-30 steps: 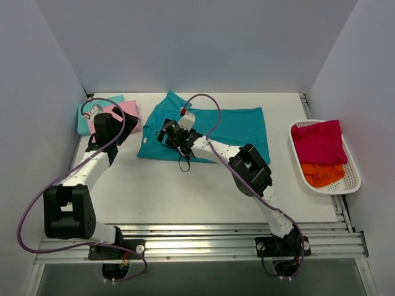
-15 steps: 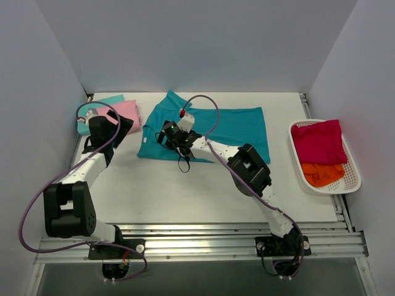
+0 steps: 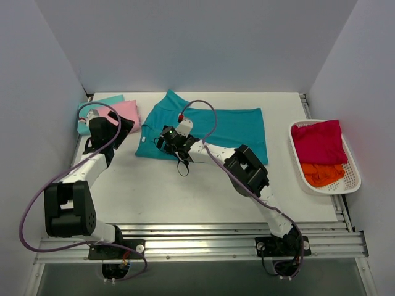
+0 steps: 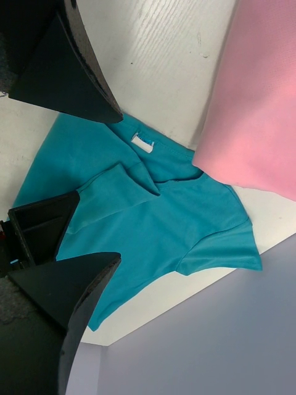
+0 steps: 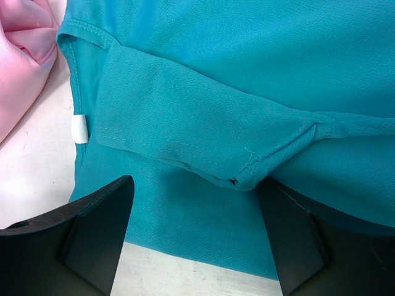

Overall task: Fold and stack the t-shirts
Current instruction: Fold the tshirt

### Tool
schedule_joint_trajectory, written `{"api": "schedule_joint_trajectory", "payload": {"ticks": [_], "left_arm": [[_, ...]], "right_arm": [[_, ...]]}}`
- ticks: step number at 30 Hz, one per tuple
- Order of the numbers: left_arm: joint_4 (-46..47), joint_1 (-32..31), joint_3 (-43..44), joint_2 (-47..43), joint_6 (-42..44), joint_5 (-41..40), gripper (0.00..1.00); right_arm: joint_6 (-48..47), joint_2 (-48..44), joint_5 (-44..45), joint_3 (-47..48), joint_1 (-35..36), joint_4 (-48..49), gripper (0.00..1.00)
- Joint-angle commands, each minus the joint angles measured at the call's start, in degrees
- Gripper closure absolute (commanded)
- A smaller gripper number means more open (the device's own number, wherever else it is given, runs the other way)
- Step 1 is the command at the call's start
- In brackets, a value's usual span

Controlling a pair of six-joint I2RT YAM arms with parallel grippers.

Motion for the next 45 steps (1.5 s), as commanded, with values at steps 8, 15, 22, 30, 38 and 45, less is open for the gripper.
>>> {"api": "schedule_joint_trajectory", "payload": {"ticks": [8, 15, 22, 30, 38, 45], "left_arm": [[3.57, 0.02, -0.43, -0.29, 0.49, 0.75, 0.06], [3.66, 0.02, -0.43, -0.11, 0.66, 0.75, 0.06], [3.75, 0.11, -0.51, 0.15, 0.92, 0.31, 0.06], [4.19, 0.20, -0.07, 1.29, 1.10, 0.22, 0.06], [4.80, 0.11, 0.54, 3.05, 1.28, 0.22, 0.06], [5.42, 0.20, 1.16, 4.63, 1.45, 0.31, 0.06]], "right_arm": [[-0.46, 1.62, 0.41, 3.18, -1.11, -1.70, 0.34], [-0.47, 2.15, 0.06, 3.19, -1.64, -0.48, 0.80], [-0.47, 2.67, -0.82, 2.92, -3.31, 0.32, 1.00], [-0.03, 3.55, -2.83, 5.55, -7.35, 1.99, 1.00], [1.55, 8.47, -8.11, 11.96, -11.66, 4.79, 1.00], [2.70, 10.32, -12.86, 14.16, -14.12, 10.24, 0.98]]}}
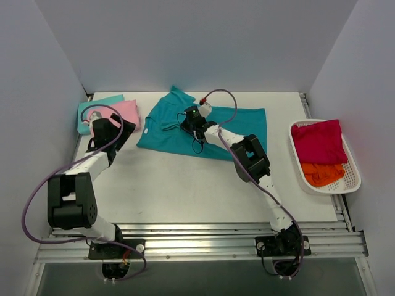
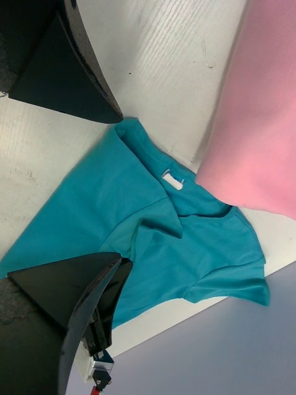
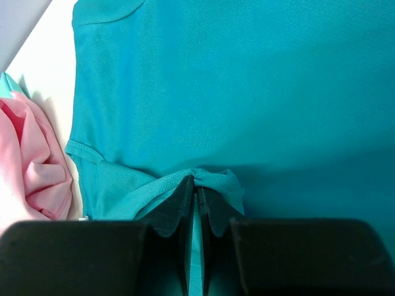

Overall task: Fold and stack the t-shirts
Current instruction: Fold the tshirt

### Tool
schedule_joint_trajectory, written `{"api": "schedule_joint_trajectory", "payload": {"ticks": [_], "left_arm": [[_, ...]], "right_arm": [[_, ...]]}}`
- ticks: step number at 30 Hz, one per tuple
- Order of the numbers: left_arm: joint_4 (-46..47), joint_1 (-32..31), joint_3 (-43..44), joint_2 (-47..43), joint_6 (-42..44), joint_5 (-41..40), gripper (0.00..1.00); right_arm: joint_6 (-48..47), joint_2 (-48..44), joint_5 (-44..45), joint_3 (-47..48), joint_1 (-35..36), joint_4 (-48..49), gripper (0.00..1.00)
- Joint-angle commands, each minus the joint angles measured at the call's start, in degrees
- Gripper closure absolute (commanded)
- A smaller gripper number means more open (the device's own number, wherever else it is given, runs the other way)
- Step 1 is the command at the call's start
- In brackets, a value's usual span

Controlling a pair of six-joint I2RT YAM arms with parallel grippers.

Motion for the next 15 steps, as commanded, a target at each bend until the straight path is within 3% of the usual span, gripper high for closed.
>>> {"api": "schedule_joint_trajectory", "payload": {"ticks": [1, 4, 5, 6, 9, 15], "left_arm": [[3.43, 0.11, 1.83, 0.92, 1.13, 0.31, 0.06], [3.69, 0.20, 1.92, 1.36, 1.13, 0.48, 0.06], [3.87, 0.20, 1.84, 1.62, 1.13, 0.57, 0.06], [3.87, 0.20, 1.84, 1.80, 1.21, 0.57, 0.06], [4.13, 0.11, 1.92, 2.24, 1.30, 0.66, 0.06], [4.75, 0.20, 2.10, 3.73, 1.39, 0.92, 0.06]], "right_arm": [[1.39, 0.72, -2.96, 3.06, -0.44, 4.54, 0.97], [3.05, 2.22, -4.71, 3.15, -1.93, 10.07, 0.87], [3.41, 3.44, -6.46, 3.24, -2.63, 14.09, 0.79], [3.93, 4.15, -7.08, 3.50, -2.98, 16.04, 0.57], [4.81, 6.26, -10.07, 3.77, -4.04, 22.99, 0.27], [4.21, 4.69, -7.97, 0.88, -4.83, 29.15, 0.22]]}}
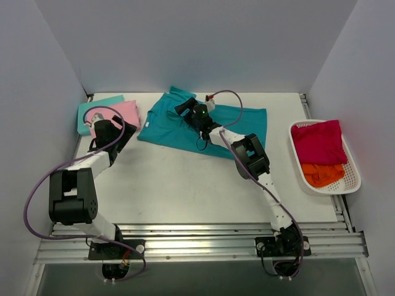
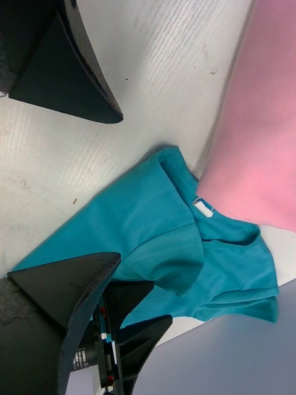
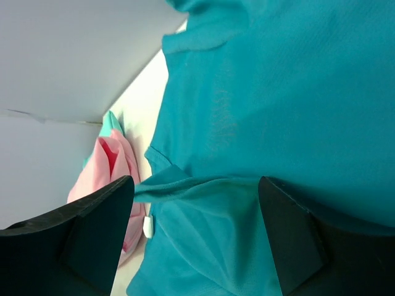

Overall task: Fold and stack the t-shirts
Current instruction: Fold the tshirt

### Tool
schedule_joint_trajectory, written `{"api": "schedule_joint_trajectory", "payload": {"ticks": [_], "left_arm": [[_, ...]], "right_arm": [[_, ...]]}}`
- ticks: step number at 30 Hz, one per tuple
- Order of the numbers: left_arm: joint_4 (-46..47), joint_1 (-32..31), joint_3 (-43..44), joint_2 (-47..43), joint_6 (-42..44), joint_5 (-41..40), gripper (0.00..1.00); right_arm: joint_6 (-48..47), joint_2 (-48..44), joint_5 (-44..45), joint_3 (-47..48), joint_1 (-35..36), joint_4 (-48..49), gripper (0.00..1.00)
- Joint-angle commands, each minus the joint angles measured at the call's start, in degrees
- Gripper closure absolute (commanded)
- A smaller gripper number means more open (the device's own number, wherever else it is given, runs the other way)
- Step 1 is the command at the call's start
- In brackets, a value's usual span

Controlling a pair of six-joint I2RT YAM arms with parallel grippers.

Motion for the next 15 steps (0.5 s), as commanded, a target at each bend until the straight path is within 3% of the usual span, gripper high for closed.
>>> {"api": "schedule_joint_trajectory", "payload": {"ticks": [1, 6, 12, 15], "left_arm": [[3.57, 0.20, 2.16, 1.13, 0.91, 1.05, 0.06], [4.10, 0.02, 2.08, 1.92, 0.56, 2.20, 0.06], [4.18, 0.11, 1.90, 1.31, 0.64, 2.46, 0.06], [4.71, 0.02, 1.64, 1.22, 0.47, 2.81, 0.06]], "right_arm": [[-0.63, -2.13, 2.45, -2.53, -0.83, 7.89, 0.22], [-0.73, -7.32, 6.86, -9.22, -3.03, 17.20, 0.22], [-1.50, -11.27, 7.65, -12.38, -4.97, 20.81, 0.22], [-5.54, -18.55, 10.90, -23.35, -4.79, 28.87, 0.21]]}}
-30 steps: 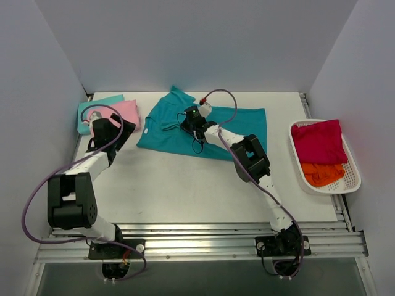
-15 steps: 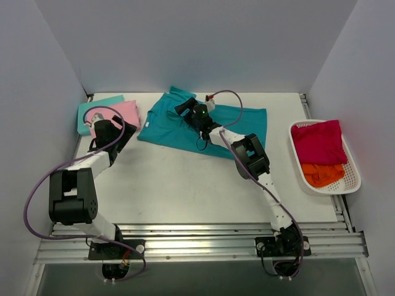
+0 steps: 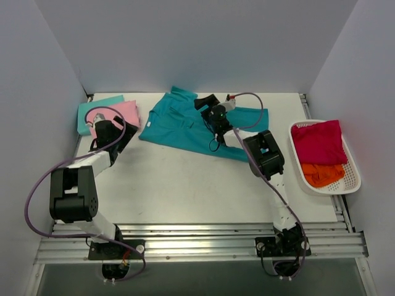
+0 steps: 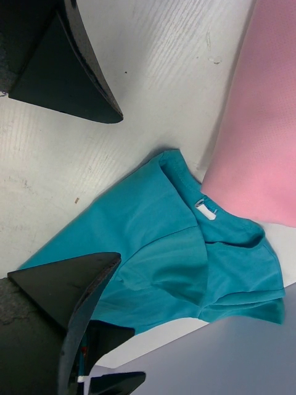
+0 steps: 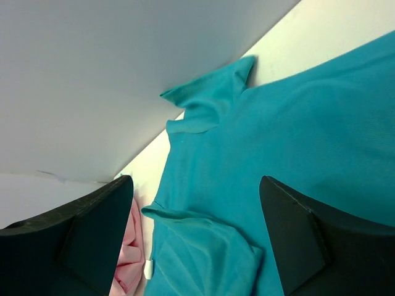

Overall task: Fold and stack the t-shirts
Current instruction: Fold the tshirt

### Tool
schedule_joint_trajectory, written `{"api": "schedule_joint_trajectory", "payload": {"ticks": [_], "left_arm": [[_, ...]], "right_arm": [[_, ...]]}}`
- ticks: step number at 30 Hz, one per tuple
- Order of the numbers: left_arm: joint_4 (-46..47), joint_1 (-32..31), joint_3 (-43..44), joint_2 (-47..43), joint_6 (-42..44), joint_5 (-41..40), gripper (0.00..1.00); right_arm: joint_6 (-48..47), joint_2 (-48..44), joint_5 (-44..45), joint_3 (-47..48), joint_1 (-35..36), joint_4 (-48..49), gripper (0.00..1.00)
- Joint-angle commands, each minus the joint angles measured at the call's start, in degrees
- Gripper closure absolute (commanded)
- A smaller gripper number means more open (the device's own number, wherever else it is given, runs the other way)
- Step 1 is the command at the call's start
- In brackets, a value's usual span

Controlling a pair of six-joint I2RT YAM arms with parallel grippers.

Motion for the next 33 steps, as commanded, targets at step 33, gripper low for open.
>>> {"api": "schedule_joint_trajectory", "payload": {"ticks": [33], "left_arm": [[1.44, -9.56, 12.53, 17.79, -2.63, -1.77, 0.07]], "right_arm": [[4.04, -53.44, 26.13, -59.20, 1.86, -33.43, 0.23]]}}
